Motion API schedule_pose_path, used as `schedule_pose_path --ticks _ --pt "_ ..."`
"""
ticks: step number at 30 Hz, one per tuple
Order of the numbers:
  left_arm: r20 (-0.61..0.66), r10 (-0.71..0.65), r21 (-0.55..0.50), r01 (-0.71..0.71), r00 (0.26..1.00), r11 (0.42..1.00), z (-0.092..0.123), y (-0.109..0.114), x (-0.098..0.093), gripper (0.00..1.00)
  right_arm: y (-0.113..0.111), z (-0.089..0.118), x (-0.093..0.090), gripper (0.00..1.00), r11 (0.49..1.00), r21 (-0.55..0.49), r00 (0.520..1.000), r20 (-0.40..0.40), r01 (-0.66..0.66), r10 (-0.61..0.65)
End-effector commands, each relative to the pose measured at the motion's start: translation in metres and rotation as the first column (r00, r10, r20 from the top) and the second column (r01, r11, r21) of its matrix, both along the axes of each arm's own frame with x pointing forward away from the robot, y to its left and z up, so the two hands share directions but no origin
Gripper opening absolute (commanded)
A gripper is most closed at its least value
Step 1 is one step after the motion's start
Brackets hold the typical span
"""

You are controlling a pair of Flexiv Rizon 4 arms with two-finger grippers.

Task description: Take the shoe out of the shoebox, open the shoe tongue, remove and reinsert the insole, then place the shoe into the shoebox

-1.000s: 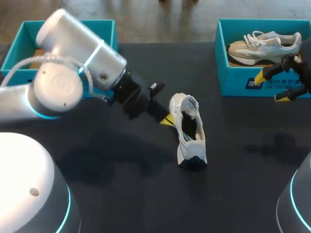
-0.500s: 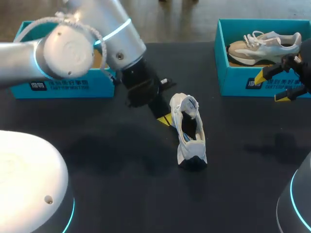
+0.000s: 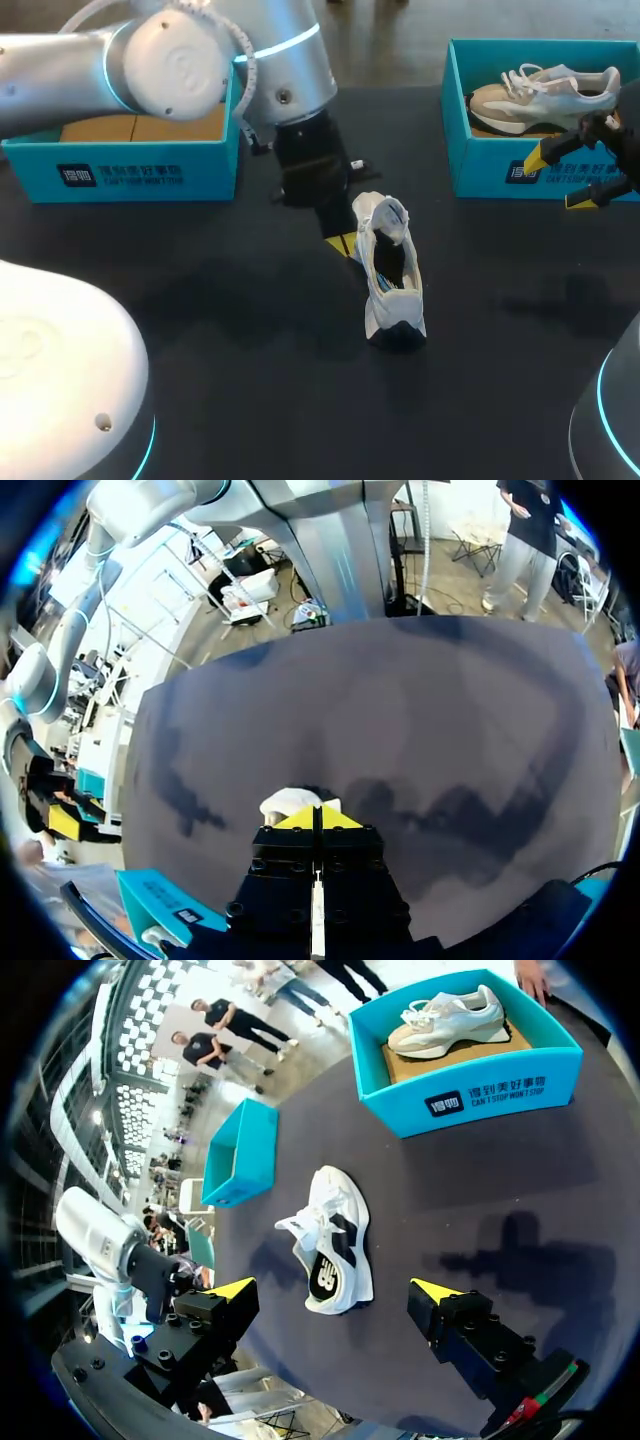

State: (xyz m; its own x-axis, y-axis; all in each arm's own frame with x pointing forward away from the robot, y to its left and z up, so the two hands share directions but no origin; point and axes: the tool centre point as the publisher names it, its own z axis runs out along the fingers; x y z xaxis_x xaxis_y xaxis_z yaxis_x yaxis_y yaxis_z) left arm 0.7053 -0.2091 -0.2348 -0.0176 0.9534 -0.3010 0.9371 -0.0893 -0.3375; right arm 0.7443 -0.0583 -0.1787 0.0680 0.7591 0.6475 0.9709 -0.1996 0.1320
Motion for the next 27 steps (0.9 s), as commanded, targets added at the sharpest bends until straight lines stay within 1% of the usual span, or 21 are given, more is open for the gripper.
schedule_pose_path --ticks 1,2,4,10,20,27 --pt "-0.019 0.001 0.046 0.000 1.000 0.999 -0.006 -0.005 0.012 0.00 0.001 0.000 0.000 1.00 1.000 -0.003 1.000 -0.001 0.002 -0.002" --pt "-0.021 -0.001 0.052 0.002 1.000 0.999 -0.007 -0.005 0.014 0.00 0.001 0.000 0.000 1.00 1.000 -0.003 1.000 -0.001 0.002 -0.002" --pt "-0.024 0.005 0.087 -0.002 1.000 0.996 -0.013 -0.007 0.025 0.00 0.001 0.000 0.000 1.00 1.000 -0.003 1.000 -0.001 0.002 -0.002" --pt "0.006 -0.034 0.164 0.033 0.999 0.986 -0.023 -0.014 0.037 0.00 0.001 0.000 0.000 1.00 1.000 -0.003 1.000 -0.001 0.002 -0.002" --pt "0.037 -0.097 0.231 0.086 0.995 0.969 -0.035 -0.022 0.037 0.00 0.001 0.000 0.000 1.00 1.000 -0.003 1.000 -0.001 0.002 -0.002" --pt "0.032 -0.100 0.287 0.086 0.994 0.954 -0.051 -0.023 0.034 0.00 0.001 0.000 0.000 1.00 1.000 -0.003 1.000 -0.001 0.002 -0.002"
